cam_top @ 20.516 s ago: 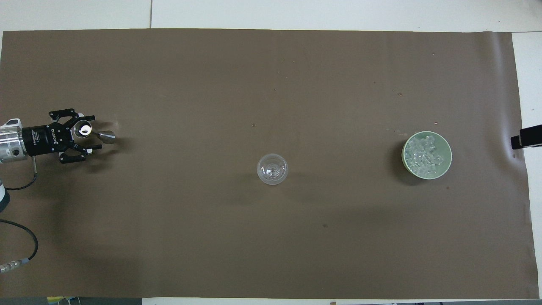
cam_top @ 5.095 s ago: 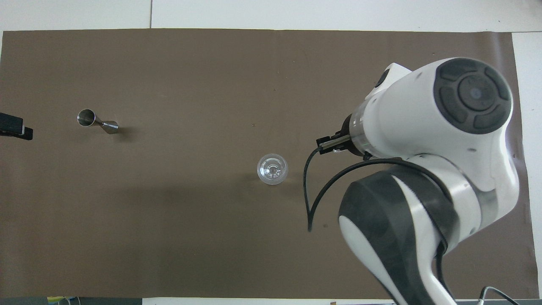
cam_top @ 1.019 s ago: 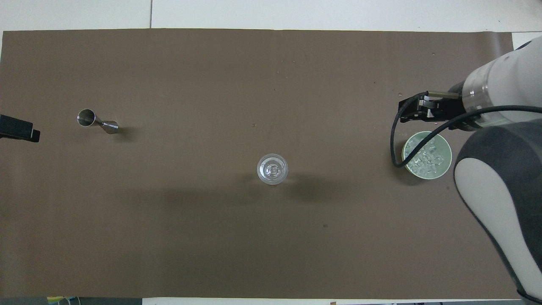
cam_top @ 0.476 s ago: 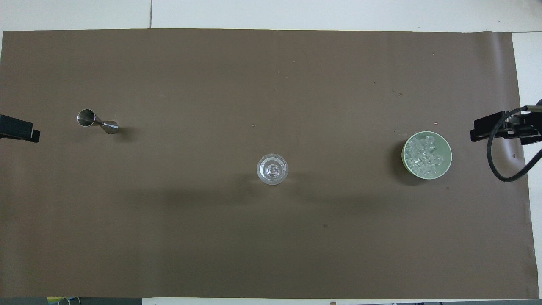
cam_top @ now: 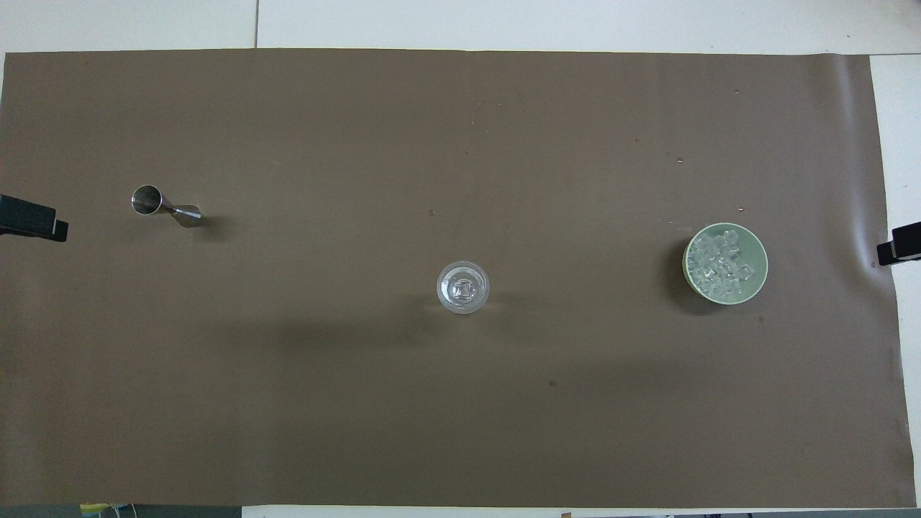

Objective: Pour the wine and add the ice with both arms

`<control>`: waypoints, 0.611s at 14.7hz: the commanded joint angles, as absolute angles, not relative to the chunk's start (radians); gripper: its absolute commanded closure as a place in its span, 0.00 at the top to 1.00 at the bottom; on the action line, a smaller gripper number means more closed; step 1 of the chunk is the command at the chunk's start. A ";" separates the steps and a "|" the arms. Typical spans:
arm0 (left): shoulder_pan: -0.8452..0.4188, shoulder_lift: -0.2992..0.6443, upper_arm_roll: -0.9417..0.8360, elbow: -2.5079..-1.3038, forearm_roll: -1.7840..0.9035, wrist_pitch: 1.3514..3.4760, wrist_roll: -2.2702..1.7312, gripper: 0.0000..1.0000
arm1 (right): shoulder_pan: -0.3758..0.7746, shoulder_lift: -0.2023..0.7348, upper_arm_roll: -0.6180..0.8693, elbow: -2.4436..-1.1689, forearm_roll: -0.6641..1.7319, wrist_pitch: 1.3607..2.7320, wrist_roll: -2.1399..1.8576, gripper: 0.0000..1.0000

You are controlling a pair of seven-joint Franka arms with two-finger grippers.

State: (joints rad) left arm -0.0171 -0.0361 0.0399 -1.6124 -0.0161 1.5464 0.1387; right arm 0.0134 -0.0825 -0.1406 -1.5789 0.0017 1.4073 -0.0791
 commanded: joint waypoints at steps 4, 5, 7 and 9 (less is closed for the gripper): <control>-0.002 -0.057 0.028 -1.635 -0.026 1.554 0.132 1.00 | -0.026 -0.109 -0.118 -1.618 -0.005 1.401 -0.121 1.00; -0.002 -0.057 0.028 -1.635 -0.026 1.554 0.132 1.00 | -0.029 -0.110 -0.103 -1.621 -0.005 1.402 -0.141 1.00; -0.002 -0.057 0.028 -1.635 -0.026 1.554 0.132 1.00 | -0.031 -0.115 -0.101 -1.632 -0.005 1.402 -0.153 1.00; -0.002 -0.057 0.028 -1.637 -0.026 1.554 0.132 1.00 | -0.034 -0.121 -0.103 -1.637 -0.005 1.405 -0.153 1.00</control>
State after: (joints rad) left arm -0.0171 -0.0360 0.0399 -1.6124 -0.0161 1.5464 0.1387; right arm -0.0066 -0.0867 -0.1215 -1.6000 0.0017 1.4033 -0.1252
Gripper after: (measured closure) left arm 0.000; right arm 0.000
